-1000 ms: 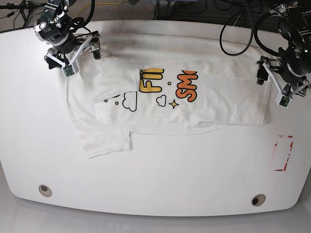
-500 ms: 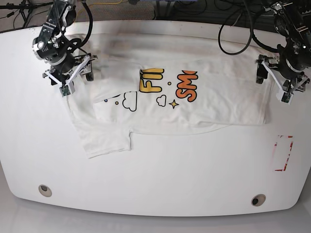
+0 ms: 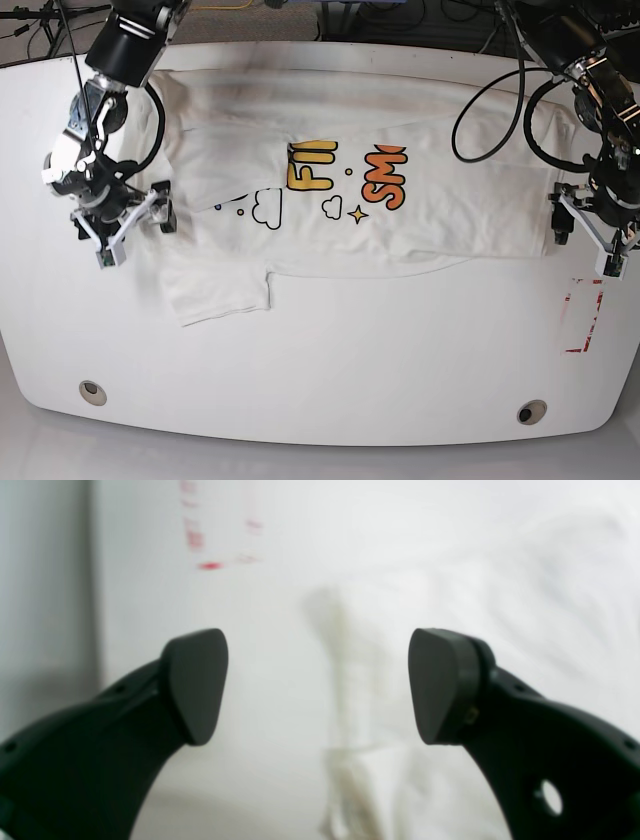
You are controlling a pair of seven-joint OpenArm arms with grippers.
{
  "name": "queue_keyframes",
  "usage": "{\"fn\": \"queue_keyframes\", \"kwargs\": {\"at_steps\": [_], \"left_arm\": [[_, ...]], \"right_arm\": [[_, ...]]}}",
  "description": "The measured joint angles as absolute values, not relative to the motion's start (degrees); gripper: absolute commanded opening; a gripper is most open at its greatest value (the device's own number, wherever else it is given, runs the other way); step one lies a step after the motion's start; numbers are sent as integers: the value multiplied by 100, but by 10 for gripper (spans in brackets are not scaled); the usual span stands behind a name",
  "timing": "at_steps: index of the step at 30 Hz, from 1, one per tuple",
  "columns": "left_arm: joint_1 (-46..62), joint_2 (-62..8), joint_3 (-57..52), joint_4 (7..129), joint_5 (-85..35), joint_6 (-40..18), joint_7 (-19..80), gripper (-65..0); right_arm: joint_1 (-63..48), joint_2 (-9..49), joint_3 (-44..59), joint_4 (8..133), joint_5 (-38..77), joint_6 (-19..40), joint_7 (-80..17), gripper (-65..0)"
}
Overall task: Fold the T-shirt properly
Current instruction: 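Move both grippers to the folded edge of the shirt and grasp it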
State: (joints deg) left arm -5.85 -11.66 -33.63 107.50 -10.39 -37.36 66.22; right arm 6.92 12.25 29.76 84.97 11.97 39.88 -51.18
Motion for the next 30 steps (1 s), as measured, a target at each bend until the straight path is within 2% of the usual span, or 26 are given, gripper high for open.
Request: {"fn": "queue_keyframes", "kwargs": {"at_steps": [6, 14, 25, 28, 30], "left_arm": [[-932, -1166, -3376, 10619, -950, -3739, 6626, -126], [-941, -1168, -3371, 10621, -965, -3743, 6635, -126], [-969, -1184, -3734, 10499, -985, -3758, 6600, -126], [-1070, -1210, -3791, 10184, -884, -3730, 6545, -126], [-1151, -1253, -3778, 9931, -886, -3736, 6353, -126]], "right_arm": [[1347, 1417, 2899, 7275, 1245, 3994, -4226, -60], [1765, 1667, 2926, 5787, 1157, 3938, -3642, -65], [1813, 1406, 2639, 5586, 1253, 3944, -3317, -68], [1837, 1317, 2440, 5590, 1313, 3946, -3295, -98], [1841, 1267, 2370, 5592, 1317, 3951, -3299, -184]]}}
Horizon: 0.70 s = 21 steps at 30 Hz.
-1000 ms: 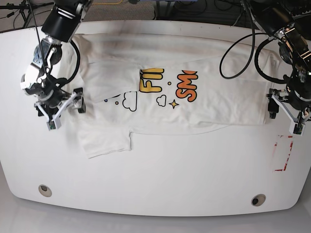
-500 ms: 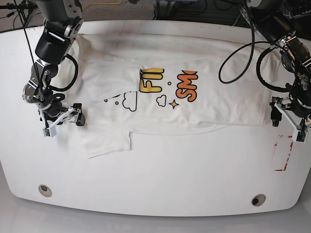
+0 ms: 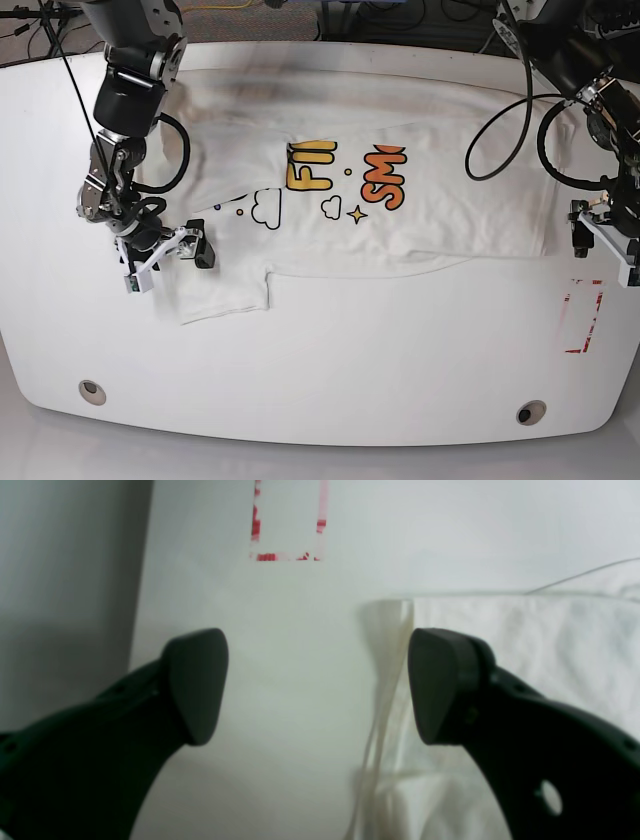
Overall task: Fold the T-shirt properly
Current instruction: 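Move both grippers to the folded edge of the shirt and grasp it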
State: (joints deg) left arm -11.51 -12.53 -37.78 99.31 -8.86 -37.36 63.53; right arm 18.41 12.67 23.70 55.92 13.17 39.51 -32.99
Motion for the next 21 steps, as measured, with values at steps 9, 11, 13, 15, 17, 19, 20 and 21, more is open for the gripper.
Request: {"fn": "queue_keyframes", "kwargs": {"at_steps": [9, 11, 13, 15, 17, 19, 20, 21], "left_arm": [[-1520, -1420, -3629, 8420, -867, -3734, 5500, -125], [-1594, -1424, -3548, 8073, -882, -3739, 5212, -125], [-1682, -1417, -3470, 7693, -910, -3743, 4960, -125], [-1791, -1389, -3411, 7402, -899, -3743, 4829, -125], [-1892, -1389, -3336, 7098, -897, -3728, 4698, -125], [-2016, -1396, -3249, 6722, -886, -3715, 4670, -125], [-2086, -1404, -3216, 6541, -915, -3717, 4635, -125], [-2119, -1402, -3210, 6416, -923, -3673, 4637, -125]], "right_arm": [[1828, 1297, 2368, 5570, 1245, 3988, -3389, -629], [1826, 1299, 2359, 5570, 1232, 3988, -3435, -636], [1828, 1297, 2305, 5568, 1245, 3986, -3430, -625], [1831, 1315, 2176, 5570, 1247, 3988, -3426, -620], [1835, 1334, 2053, 5572, 1245, 3988, -3413, -620], [1839, 1332, 1984, 5572, 1249, 3988, -3404, -620], [1837, 1326, 1975, 5575, 1249, 3986, -3404, -620], [1839, 1313, 1977, 5577, 1251, 3986, -3409, -620]]}}
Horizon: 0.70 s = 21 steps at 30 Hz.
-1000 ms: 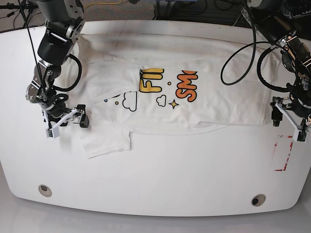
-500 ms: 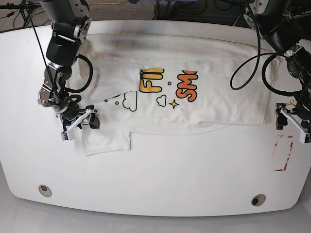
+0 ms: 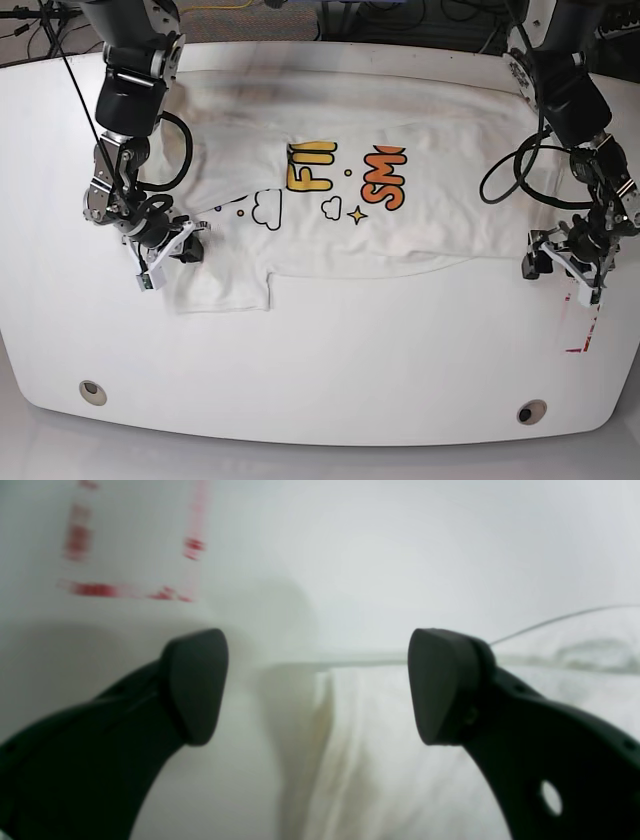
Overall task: Fold the T-shirt properly
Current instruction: 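Move both grippers to the folded edge of the shirt and grasp it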
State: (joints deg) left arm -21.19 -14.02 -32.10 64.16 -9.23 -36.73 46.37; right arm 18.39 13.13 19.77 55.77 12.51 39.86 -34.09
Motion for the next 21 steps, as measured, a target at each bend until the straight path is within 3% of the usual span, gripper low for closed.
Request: {"fn": "queue_keyframes", "kwargs": {"at_steps": [5, 14, 17, 21], "left_arm": [[-2252, -1400, -3210, 5948, -897, -3299, 4641, -124], [-2239, -1402, -3203, 5625, -902, -3282, 4644, -136], [-2200, -1417, -3004, 5607, -899, -3277, 4646, -218], [-2110, -1417, -2749, 5623, -956, -3282, 4611, -390]], "right_arm": [[1824, 1304, 1977, 5581, 1315, 3988, -3406, -620], [1822, 1304, 1977, 5581, 1315, 3988, -3406, -620], [1820, 1304, 1981, 5581, 1315, 3988, -3406, -620], [1817, 1302, 1984, 5612, 1313, 3988, -3409, -620]]}}
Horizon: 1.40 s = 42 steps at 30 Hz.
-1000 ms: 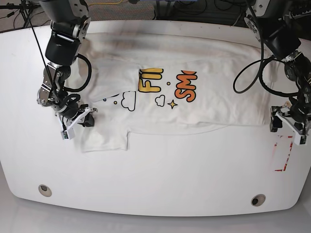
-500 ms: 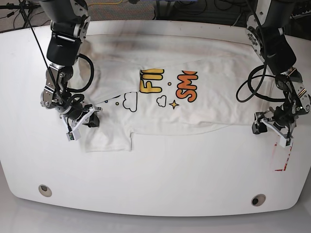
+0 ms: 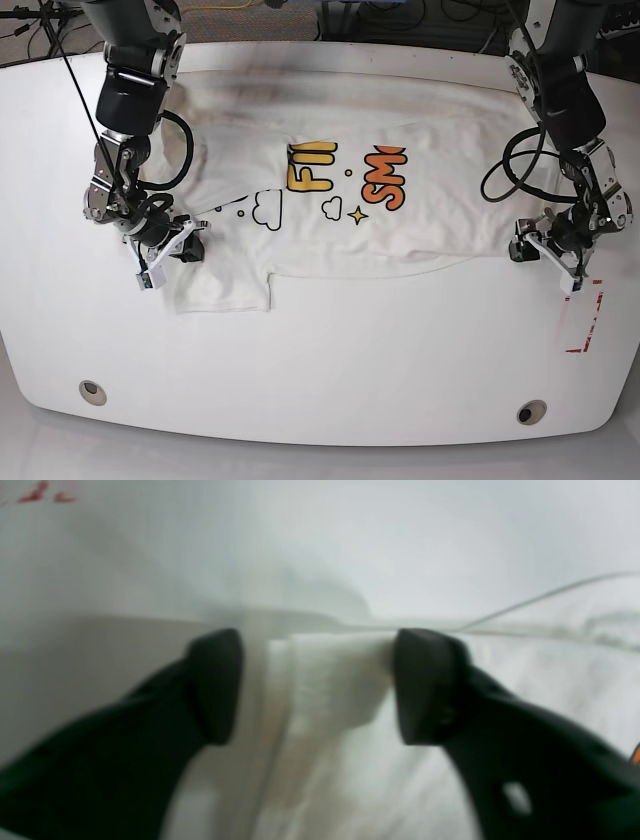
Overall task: Fold the T-shirt properly
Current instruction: 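Move both grippers to the folded edge of the shirt and grasp it, then lift the folded edge with both grippers and pull it toward the collar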
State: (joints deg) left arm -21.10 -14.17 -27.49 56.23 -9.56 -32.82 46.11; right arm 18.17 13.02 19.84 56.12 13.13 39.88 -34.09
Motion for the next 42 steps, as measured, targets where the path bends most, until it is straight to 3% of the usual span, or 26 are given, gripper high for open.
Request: {"fn": "queue_keyframes", "kwargs": {"at_steps": [6, 9, 17, 28, 42], "left_arm": [[-2049, -1406, -2722, 5627, -987, -3299, 4560, -600], [-2049, -1406, -2722, 5625, -967, -3299, 4565, -650], [-2043, -1378, -2720, 5824, -947, -3301, 4678, -650], [-1970, -1372, -2711, 7406, -1013, -3321, 5096, -650], [-1531, -1166, -2716, 8423, -1013, -3326, 5293, -650]], "right_arm": [[1772, 1306, 1984, 5784, 1219, 3990, -3481, -620], [1756, 1299, 1977, 5850, 1219, 3990, -3507, -620], [1629, 1302, 1962, 6189, 1201, 3988, -3518, -620], [1385, 1295, 1949, 7142, 1214, 3994, -4088, -620], [812, 1271, 1955, 8674, 1243, 3997, -4827, -620]]}}
